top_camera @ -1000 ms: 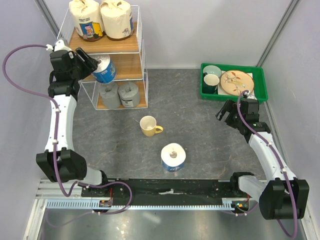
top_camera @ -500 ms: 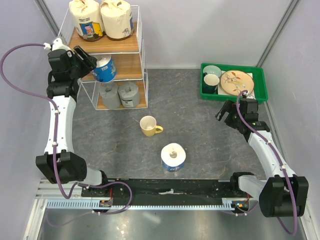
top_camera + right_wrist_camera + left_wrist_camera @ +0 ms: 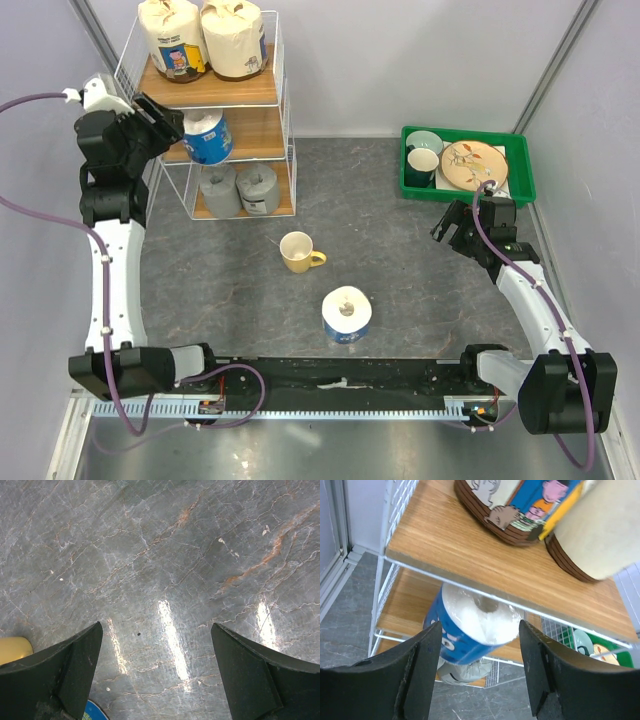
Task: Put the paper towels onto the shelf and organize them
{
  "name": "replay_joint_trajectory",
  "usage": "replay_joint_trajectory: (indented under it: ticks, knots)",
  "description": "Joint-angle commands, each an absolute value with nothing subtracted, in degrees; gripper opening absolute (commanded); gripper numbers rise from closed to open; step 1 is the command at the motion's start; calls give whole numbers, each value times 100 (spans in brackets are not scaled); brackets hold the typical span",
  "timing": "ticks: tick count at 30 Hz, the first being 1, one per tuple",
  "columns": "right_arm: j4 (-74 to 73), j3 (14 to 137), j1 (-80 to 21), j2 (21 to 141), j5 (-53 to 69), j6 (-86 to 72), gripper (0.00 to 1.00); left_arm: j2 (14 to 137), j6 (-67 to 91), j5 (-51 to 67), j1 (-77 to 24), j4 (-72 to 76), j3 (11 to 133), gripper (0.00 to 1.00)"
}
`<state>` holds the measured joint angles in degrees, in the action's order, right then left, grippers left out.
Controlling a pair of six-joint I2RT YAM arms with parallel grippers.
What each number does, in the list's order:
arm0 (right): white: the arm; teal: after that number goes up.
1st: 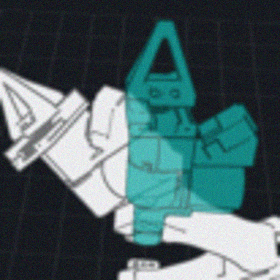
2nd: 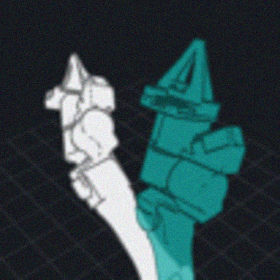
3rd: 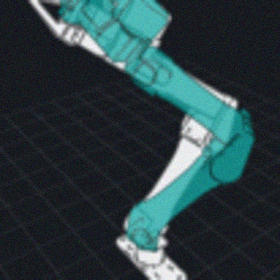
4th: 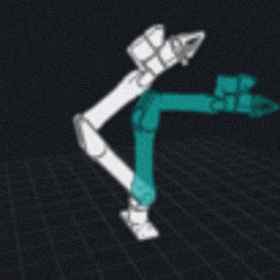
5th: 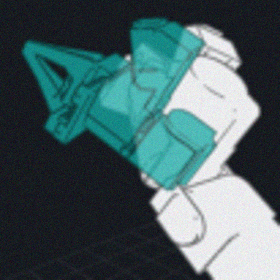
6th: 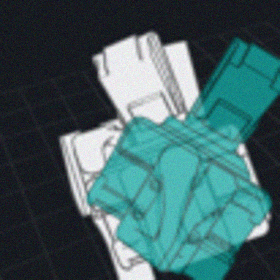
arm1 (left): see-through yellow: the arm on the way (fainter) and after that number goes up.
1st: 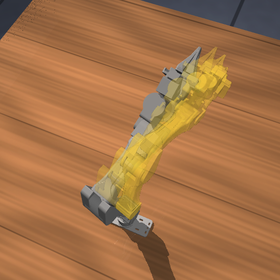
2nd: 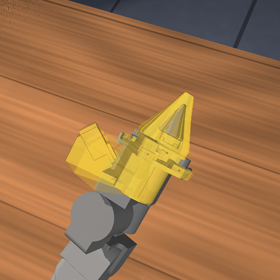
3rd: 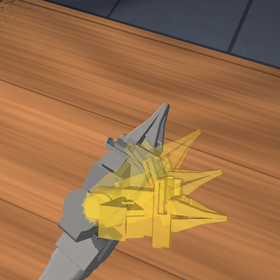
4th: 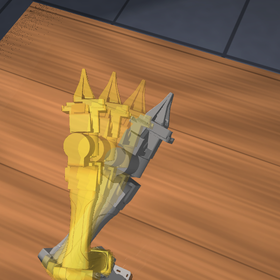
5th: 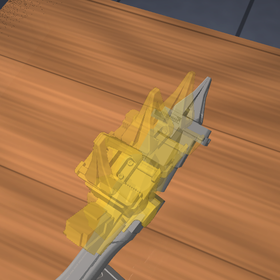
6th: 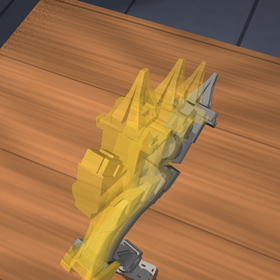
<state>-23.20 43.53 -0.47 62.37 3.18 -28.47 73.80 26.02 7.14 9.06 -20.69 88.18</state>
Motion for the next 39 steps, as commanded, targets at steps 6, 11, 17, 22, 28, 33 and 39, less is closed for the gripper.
replay_joint_trajectory:
  ticks: [6,11,17,22,28,33,39]
  knots:
    - [-2189,4465,-26,6187,378,-2769,98,6381,1934,1125,932,-1248,7516,82]
    - [-2171,4491,-26,6266,466,-2786,98,6214,1995,1538,905,-1239,7146,86]
    - [-2145,4482,-26,6267,483,-2813,98,6047,1794,1696,581,-1099,6768,97]
    - [-2145,4447,-26,6205,457,-2839,98,6073,1521,1258,273,-1160,6627,97]
    - [-2162,4421,-35,6161,457,-2848,98,6275,1161,512,220,-1248,6688,95]
    - [-2180,4395,-35,6082,404,-2839,98,6442,1028,316,211,-1178,6732,95]
    - [-2180,4403,-35,6108,422,-2821,98,6671,1020,264,220,-994,6838,95]
